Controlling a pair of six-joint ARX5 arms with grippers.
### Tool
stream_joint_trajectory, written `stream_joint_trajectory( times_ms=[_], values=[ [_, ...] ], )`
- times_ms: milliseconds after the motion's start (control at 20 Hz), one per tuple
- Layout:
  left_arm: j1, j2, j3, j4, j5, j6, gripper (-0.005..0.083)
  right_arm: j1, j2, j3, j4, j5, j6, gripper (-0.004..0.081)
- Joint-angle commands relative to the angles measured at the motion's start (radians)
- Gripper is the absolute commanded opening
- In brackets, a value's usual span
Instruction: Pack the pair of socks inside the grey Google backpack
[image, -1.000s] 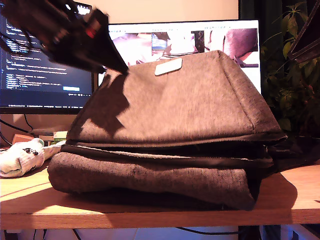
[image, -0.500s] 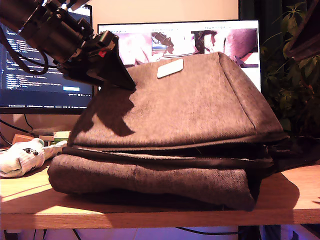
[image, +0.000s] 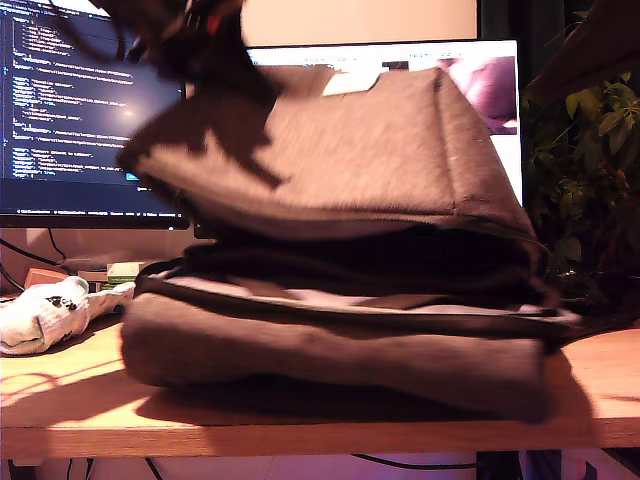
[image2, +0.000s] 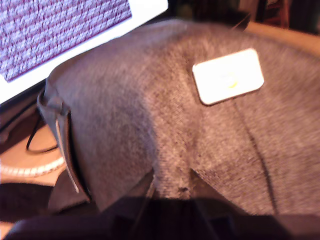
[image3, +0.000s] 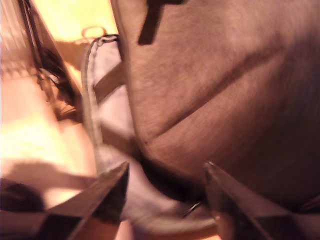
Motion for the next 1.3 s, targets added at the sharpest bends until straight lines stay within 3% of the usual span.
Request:
stream_joint_trajectory(
  times_ms=[0,200,500,650,750,950,1100,1150,1250],
  values=[
    [-0.022,-0.007,0.073,0.048,0.026,-0.004,-0.0024,0.023,0.013,-0.007,0.064,0.038,-0.132,0.0496],
    [-0.033,-0.006,0.140,0.037,0.026,-0.001,-0.0024,0.084,0.111,-0.007,0.084,0.042,-0.326,0.0497],
    [-0.033,-0.006,0.225,0.007,0.025,-0.002,-0.0024,0.246,0.312,-0.007,0.353,0.148,-0.320,0.0496],
    [-0.033,-0.005,0.257,-0.018,0.025,-0.002,-0.0024,0.316,0.429,-0.007,0.484,0.242,-0.321,0.0495],
    [-0.033,-0.005,0.264,-0.023,0.025,-0.002,-0.0024,0.354,0.513,-0.007,0.624,0.348,-0.320,0.0494],
    [-0.033,-0.005,0.264,-0.049,0.025,-0.001,-0.0024,0.372,0.662,-0.007,0.827,0.535,-0.322,0.0488],
    [-0.033,-0.005,0.264,-0.059,0.025,-0.001,-0.0024,0.372,0.747,-0.007,0.899,0.653,-0.341,0.0382],
    [-0.033,-0.005,0.264,-0.064,0.025,0.000,-0.0024,0.372,0.755,-0.007,0.904,0.660,-0.365,0.0300],
    [-0.032,-0.005,0.264,-0.070,0.024,0.000,-0.0024,0.380,0.754,-0.007,0.908,0.675,-0.389,0.0059]
  ],
)
